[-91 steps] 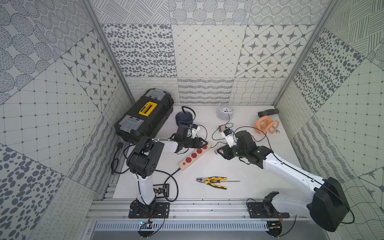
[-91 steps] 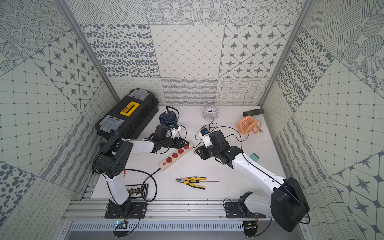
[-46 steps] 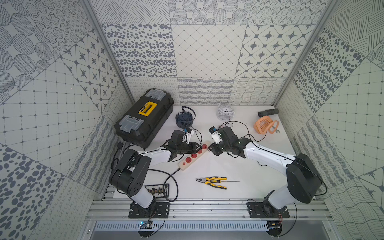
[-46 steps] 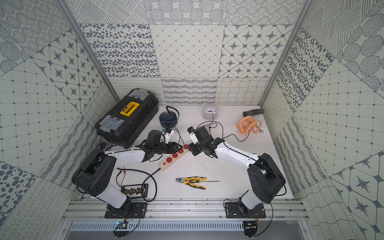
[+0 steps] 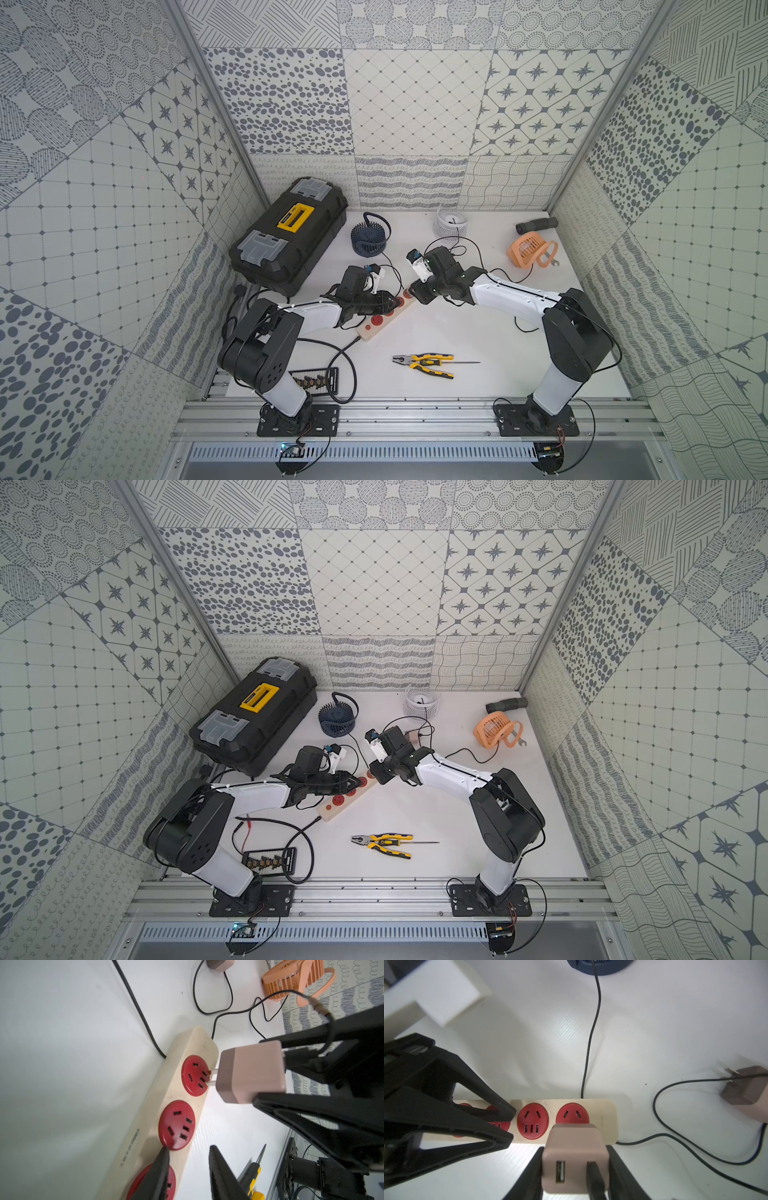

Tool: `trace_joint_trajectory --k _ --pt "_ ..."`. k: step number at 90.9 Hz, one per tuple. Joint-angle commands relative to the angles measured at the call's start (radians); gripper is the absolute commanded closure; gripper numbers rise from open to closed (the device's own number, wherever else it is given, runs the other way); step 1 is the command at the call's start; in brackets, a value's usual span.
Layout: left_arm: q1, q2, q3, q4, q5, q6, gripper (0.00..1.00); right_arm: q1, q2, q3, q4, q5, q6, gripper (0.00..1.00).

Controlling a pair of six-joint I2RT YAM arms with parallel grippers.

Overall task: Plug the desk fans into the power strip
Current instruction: Insert the plug into the socket.

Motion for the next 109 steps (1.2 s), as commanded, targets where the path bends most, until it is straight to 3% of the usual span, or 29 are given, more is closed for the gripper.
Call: trace_joint_trajectory --k 1,109 --pt "-0.002 0.02 -0.003 -0.035 -0.017 0.008 0.67 0.004 0.019 0.035 0.03 0.001 -0.023 0.7" --pt "-0.002 0.009 0.0 -0.076 -0.05 0.036 0.68 0.049 0.044 0.054 -0.153 0.102 -0.061 0.7"
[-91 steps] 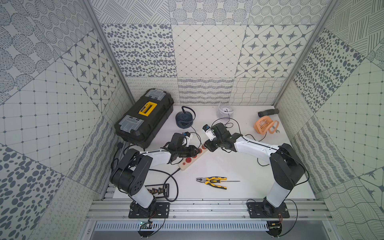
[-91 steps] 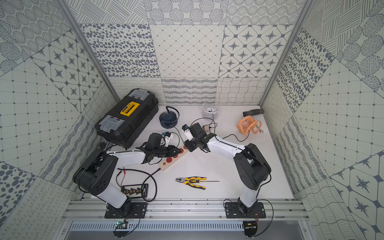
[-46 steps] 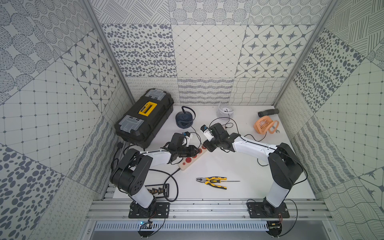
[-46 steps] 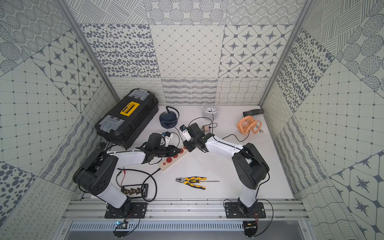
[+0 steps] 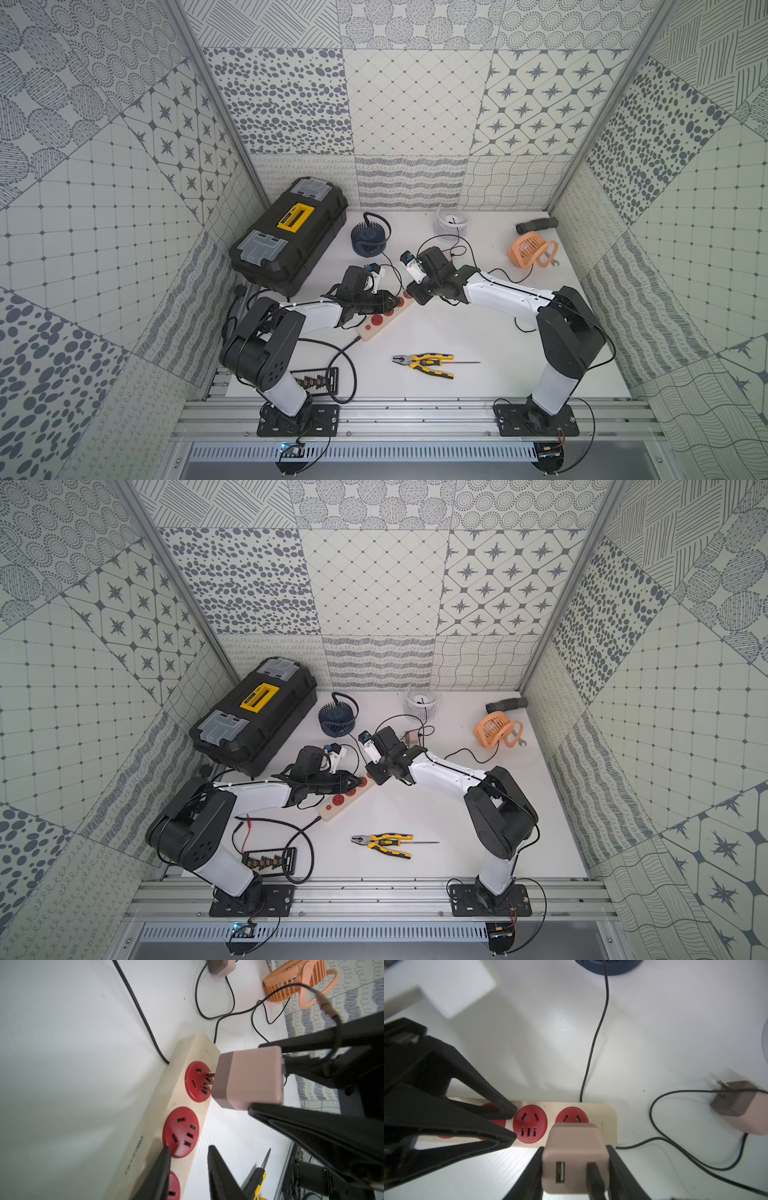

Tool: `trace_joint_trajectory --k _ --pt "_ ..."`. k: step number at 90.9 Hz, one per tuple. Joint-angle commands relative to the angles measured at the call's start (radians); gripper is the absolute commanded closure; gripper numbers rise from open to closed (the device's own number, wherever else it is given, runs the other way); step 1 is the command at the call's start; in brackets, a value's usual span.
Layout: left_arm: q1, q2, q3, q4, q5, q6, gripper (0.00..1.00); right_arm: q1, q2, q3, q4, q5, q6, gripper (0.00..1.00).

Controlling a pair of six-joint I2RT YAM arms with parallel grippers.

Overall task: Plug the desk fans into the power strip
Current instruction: Insert the plug into the socket.

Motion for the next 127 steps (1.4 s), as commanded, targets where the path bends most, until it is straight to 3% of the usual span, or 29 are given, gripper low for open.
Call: trace_joint_trajectory --k 1,47,61,94,114,127 --pt "-0.002 -0.001 0.0 -0.094 -0.03 0.025 0.68 0.007 0.008 -0.003 -0.096 0.025 -0.003 0.7" --pt "-0.002 0.002 -0.005 -0.092 -0.033 0.027 0.68 0.016 0.051 0.006 -0.171 0.071 -0.042 0.7" --pt "-0.002 0.006 -0.003 -0.089 -0.033 0.027 0.68 0.022 0.078 0.014 -0.176 0.05 -0.024 0.7" --pt "-0.002 -0.001 -0.003 -0.088 -0.031 0.021 0.68 0.037 0.12 -0.012 -0.218 0.129 0.025 0.71" --pt "-0.002 0.001 -0.006 -0.088 -0.031 0.022 0.68 0.034 0.166 0.008 -0.259 0.193 0.05 0.81" --pt "-0.002 -0.001 -0.01 -0.088 -0.032 0.023 0.68 0.03 0.207 0.013 -0.306 0.204 0.113 0.97"
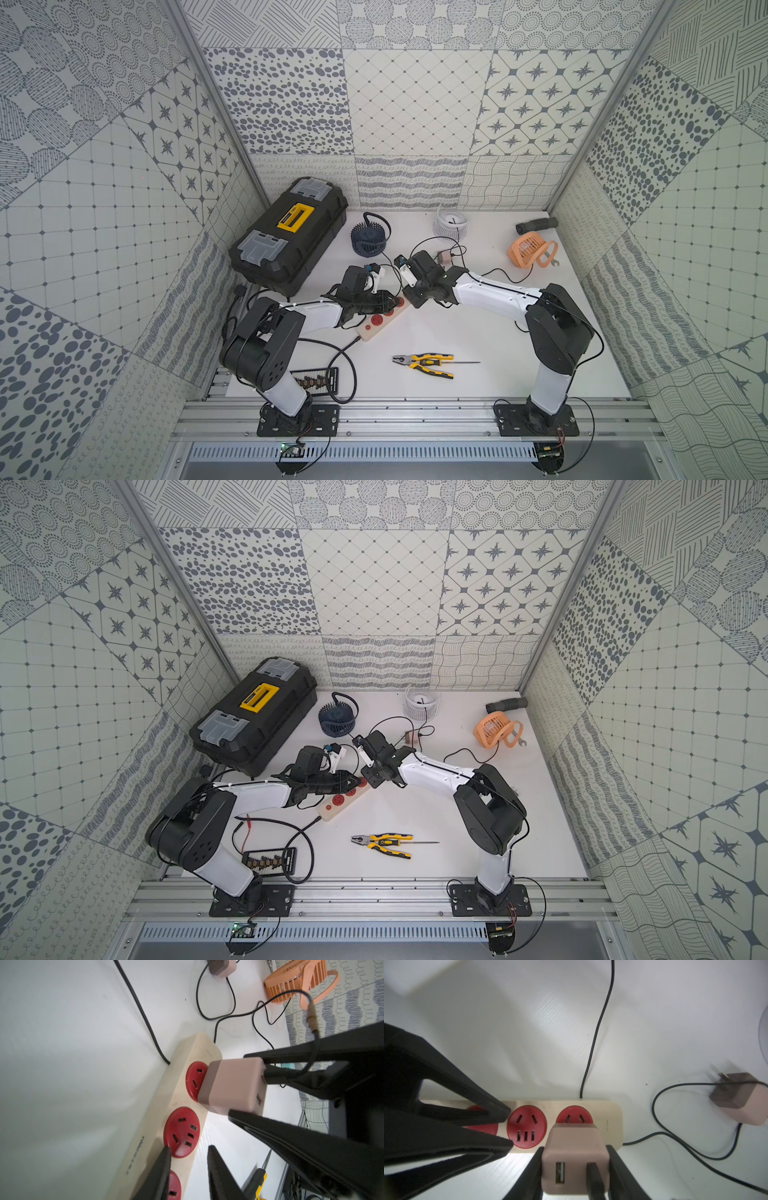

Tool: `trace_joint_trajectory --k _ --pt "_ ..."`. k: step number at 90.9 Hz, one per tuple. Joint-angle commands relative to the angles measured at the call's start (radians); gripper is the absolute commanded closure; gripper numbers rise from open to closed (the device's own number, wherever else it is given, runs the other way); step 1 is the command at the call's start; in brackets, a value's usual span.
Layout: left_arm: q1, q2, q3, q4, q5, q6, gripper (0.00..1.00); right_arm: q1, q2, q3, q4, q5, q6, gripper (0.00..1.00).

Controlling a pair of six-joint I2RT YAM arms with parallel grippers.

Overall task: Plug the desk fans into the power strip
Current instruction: Insert the plug into the socket.

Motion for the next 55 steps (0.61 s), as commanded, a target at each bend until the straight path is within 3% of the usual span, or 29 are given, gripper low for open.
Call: trace_joint_trajectory --k 1,25,55 --pt "-0.002 -0.002 -0.01 -0.087 -0.028 0.023 0.68 -0.017 0.132 -0.061 -0.215 0.066 0.074 0.98" --pt "-0.002 0.0 -0.003 -0.093 -0.023 0.03 0.68 -0.017 0.194 -0.041 -0.279 0.045 0.176 1.0" --pt "0.006 0.006 -0.003 -0.101 -0.026 0.045 0.68 0.026 0.209 -0.176 -0.28 0.023 0.337 1.0"
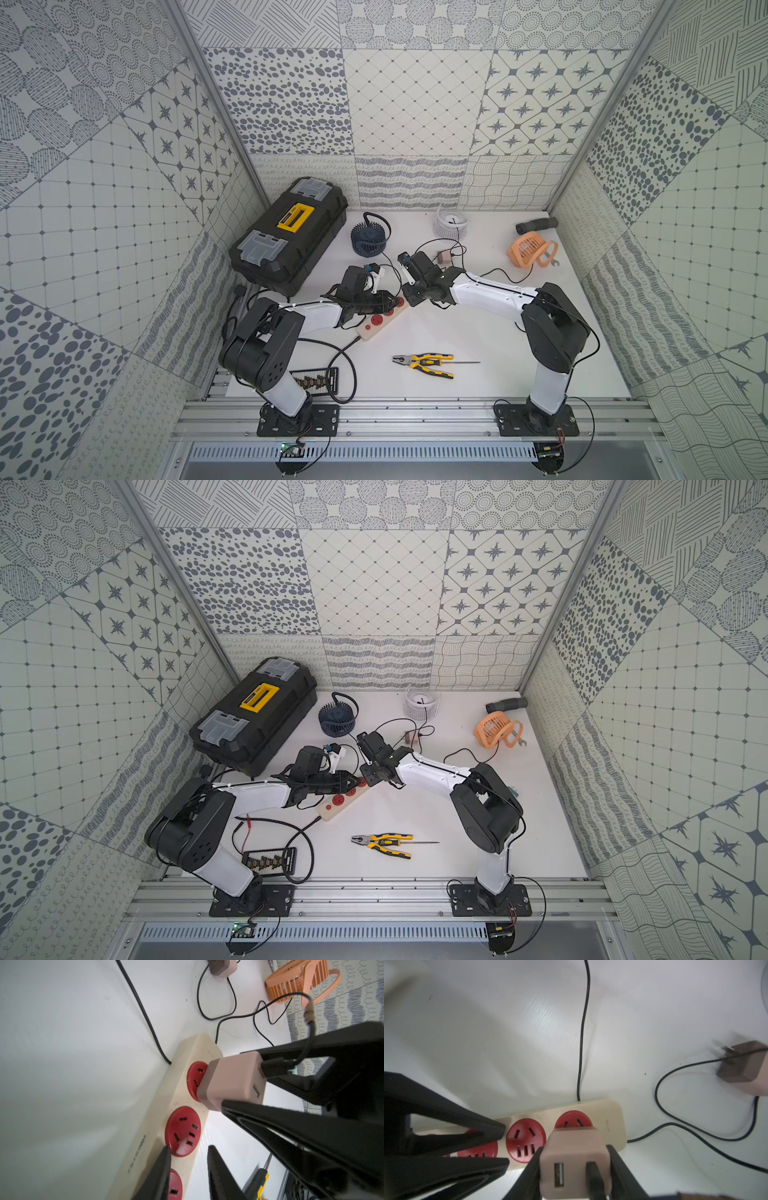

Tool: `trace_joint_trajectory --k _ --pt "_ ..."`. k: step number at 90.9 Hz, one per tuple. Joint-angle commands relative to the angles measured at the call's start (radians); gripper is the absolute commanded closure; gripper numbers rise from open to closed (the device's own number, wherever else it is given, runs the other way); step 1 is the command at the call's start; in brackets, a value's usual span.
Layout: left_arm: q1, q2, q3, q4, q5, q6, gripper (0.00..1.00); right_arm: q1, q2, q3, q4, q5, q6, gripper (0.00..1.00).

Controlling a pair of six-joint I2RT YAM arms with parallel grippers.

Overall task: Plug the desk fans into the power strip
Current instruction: Insert the plug into the socket.

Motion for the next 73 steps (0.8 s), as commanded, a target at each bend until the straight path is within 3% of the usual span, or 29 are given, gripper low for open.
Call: trace_joint_trajectory --k 1,16,46,61,73 --pt "0.006 0.012 -0.001 -0.094 -0.017 0.035 0.68 0.012 0.183 -0.151 -0.31 -0.004 0.143 1.0" --pt "0.012 0.019 -0.003 -0.084 -0.008 0.028 0.68 0.021 0.229 -0.158 -0.308 -0.006 0.165 1.0" --pt "0.021 0.022 -0.003 -0.079 -0.004 0.026 0.69 0.093 0.178 -0.205 -0.327 0.053 0.239 1.0" --pt "0.023 0.02 -0.013 -0.067 0.007 0.019 0.68 0.072 0.214 -0.183 -0.313 -0.002 0.242 1.0" --pt "0.026 0.003 -0.024 -0.074 -0.004 0.026 0.68 0.103 0.165 -0.256 -0.329 0.007 0.33 1.0"
